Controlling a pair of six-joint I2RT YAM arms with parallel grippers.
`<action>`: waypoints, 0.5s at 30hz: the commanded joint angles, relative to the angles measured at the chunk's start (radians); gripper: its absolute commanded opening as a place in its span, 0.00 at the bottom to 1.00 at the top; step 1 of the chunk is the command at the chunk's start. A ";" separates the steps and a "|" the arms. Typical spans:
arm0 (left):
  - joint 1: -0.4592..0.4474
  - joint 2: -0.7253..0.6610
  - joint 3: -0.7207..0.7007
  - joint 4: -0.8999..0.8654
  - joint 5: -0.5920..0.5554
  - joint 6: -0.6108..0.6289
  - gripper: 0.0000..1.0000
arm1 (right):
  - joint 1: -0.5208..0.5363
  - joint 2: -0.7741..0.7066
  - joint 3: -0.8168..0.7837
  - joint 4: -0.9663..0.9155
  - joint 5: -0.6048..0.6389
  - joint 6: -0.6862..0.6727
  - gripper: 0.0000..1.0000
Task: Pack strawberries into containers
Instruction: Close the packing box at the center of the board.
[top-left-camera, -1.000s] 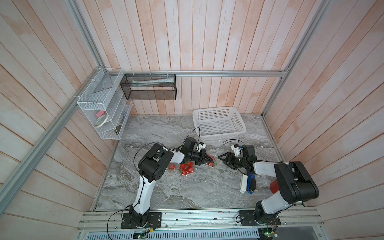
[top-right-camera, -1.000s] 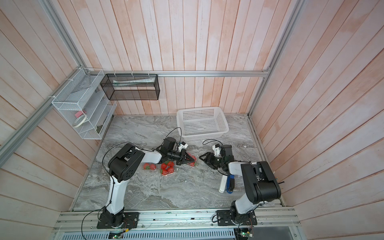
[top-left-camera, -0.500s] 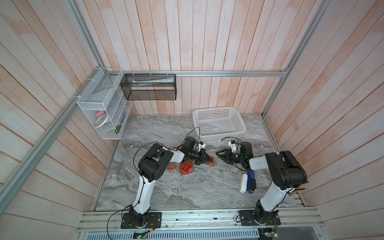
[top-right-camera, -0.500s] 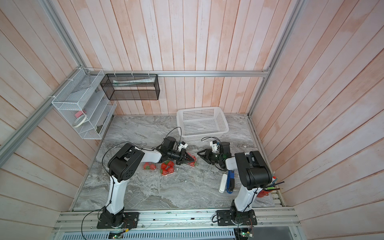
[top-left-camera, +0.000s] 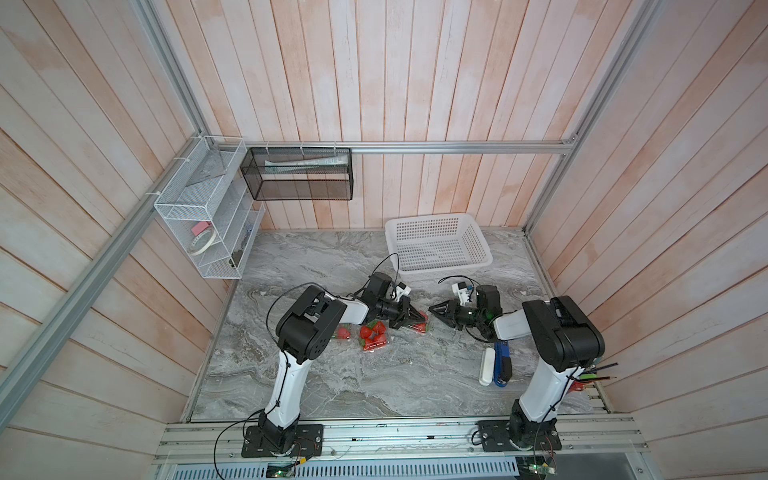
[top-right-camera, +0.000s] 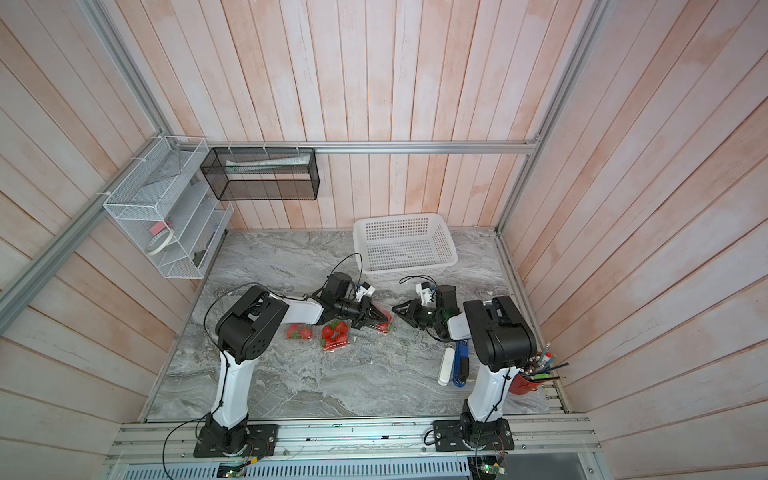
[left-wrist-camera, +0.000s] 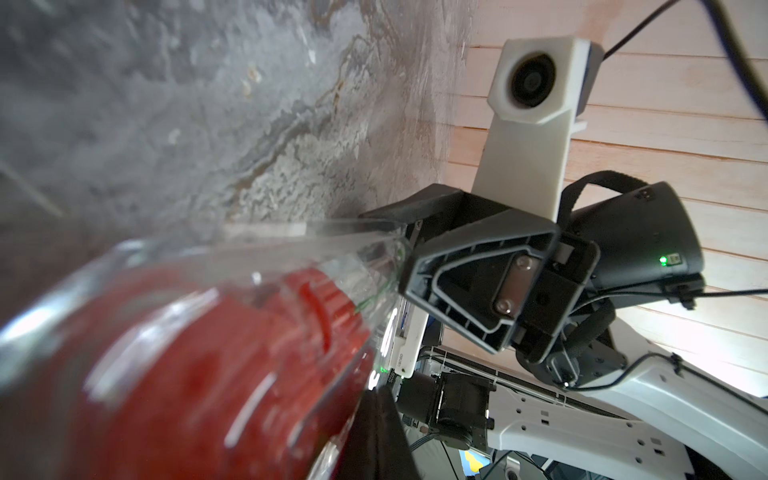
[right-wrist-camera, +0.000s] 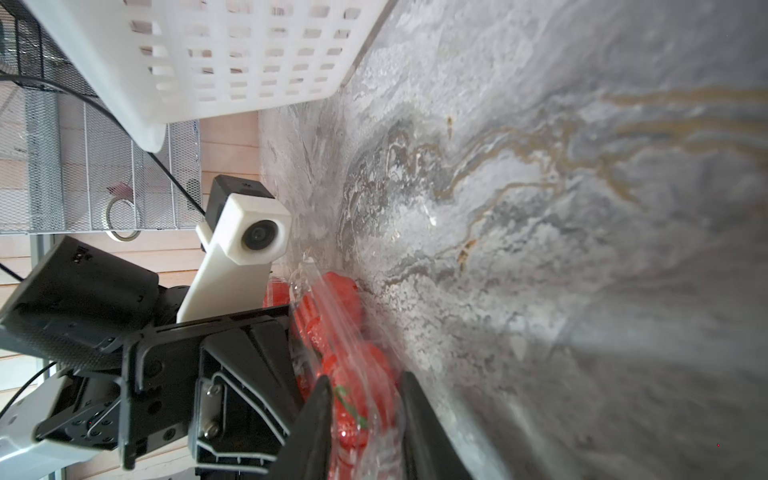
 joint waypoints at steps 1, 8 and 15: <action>0.006 0.055 -0.008 -0.084 -0.048 0.021 0.05 | 0.010 0.032 -0.018 0.036 -0.022 0.022 0.23; 0.011 0.053 -0.017 -0.091 -0.050 0.027 0.05 | 0.014 0.025 -0.068 0.105 -0.023 0.055 0.19; 0.030 0.020 -0.018 -0.134 -0.070 0.059 0.05 | 0.014 -0.005 -0.128 0.145 -0.010 0.080 0.37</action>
